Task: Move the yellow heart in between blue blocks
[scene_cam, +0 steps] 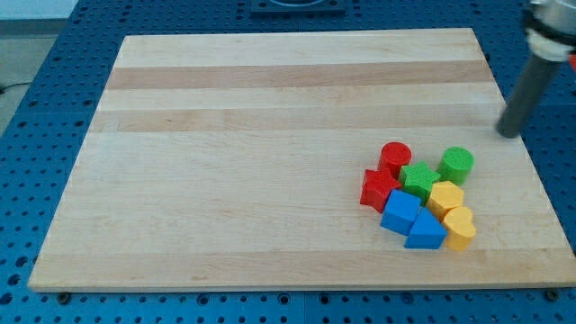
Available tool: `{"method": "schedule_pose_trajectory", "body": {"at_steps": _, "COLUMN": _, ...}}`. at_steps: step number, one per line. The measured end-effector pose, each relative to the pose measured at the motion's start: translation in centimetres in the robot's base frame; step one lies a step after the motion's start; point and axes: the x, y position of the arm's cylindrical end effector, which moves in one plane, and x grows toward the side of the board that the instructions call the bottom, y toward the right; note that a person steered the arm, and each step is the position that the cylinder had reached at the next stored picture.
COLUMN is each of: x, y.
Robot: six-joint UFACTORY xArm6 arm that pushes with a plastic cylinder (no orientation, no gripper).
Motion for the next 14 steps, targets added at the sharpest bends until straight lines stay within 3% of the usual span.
{"method": "schedule_pose_trajectory", "body": {"at_steps": 2, "x": 9.4, "y": -2.5}}
{"method": "schedule_pose_trajectory", "body": {"at_steps": 3, "x": 11.5, "y": -9.6}}
{"method": "schedule_pose_trajectory", "body": {"at_steps": 5, "x": 12.4, "y": -11.4}}
{"method": "schedule_pose_trajectory", "body": {"at_steps": 8, "x": 12.4, "y": -7.5}}
{"method": "schedule_pose_trajectory", "body": {"at_steps": 9, "x": 16.2, "y": -1.8}}
{"method": "schedule_pose_trajectory", "body": {"at_steps": 10, "x": 16.5, "y": -3.9}}
{"method": "schedule_pose_trajectory", "body": {"at_steps": 12, "x": 15.4, "y": -15.3}}
{"method": "schedule_pose_trajectory", "body": {"at_steps": 14, "x": 17.2, "y": -15.6}}
